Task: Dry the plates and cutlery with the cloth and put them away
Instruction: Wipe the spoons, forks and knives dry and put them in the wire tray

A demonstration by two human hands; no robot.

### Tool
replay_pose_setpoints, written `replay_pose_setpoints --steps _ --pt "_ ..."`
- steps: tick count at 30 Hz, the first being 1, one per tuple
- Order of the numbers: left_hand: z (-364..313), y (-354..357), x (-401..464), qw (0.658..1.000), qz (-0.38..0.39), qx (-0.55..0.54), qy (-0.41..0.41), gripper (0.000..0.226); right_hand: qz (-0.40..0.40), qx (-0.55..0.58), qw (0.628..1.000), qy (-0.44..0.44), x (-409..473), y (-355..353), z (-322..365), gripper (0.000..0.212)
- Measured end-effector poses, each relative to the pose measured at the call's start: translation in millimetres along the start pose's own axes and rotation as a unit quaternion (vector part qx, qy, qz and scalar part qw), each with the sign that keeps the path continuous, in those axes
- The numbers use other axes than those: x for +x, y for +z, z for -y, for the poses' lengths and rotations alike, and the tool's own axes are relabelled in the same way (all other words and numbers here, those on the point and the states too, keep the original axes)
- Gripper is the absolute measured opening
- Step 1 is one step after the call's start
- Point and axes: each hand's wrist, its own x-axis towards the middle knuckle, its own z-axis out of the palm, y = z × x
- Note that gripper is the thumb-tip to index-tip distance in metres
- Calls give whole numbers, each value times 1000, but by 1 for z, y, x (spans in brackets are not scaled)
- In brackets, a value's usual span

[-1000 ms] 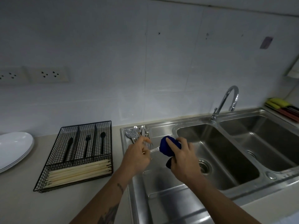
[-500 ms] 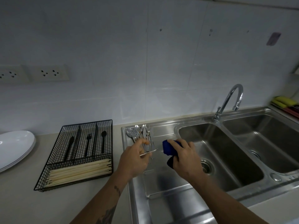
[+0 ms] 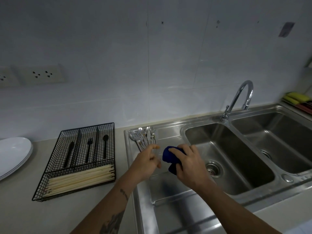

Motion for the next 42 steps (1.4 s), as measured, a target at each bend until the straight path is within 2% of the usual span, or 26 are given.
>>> replay_pose_setpoints --steps 2,4,7,13,20,24,28,32,35,38,42 --pt "-1 4 1 999 -22 -38 -13 32 4 -18 1000 -6 0 -1 -5 62" --pt "2 6 1 997 -49 -51 -32 28 8 -36 999 40 -1 1 -15 68" --pt "7 7 1 992 -64 -92 -52 27 1 -31 993 111 -5 2 -27 67" --pt "-3 12 6 956 -109 -223 -158 18 -7 29 992 122 -7 5 -16 63" --pt "-11 18 11 930 -160 -261 -204 15 -20 63 985 158 -6 -2 -1 59" --pt "-18 20 13 925 -192 -259 -199 16 -28 45 987 149 -1 1 18 57" --pt "-28 19 13 914 -233 -272 -191 12 -17 23 996 79 -3 13 33 63" --pt "-29 9 9 869 -277 -356 -201 8 9 -24 999 47 -12 18 23 72" --pt "-30 5 6 842 -280 -414 -201 14 18 -28 996 84 -14 15 13 75" --pt "-35 7 8 830 -259 -446 -214 17 9 -42 997 66 -12 10 19 76" --pt "-46 3 6 838 -180 -470 -211 15 -8 -30 997 76 -4 -1 9 63"
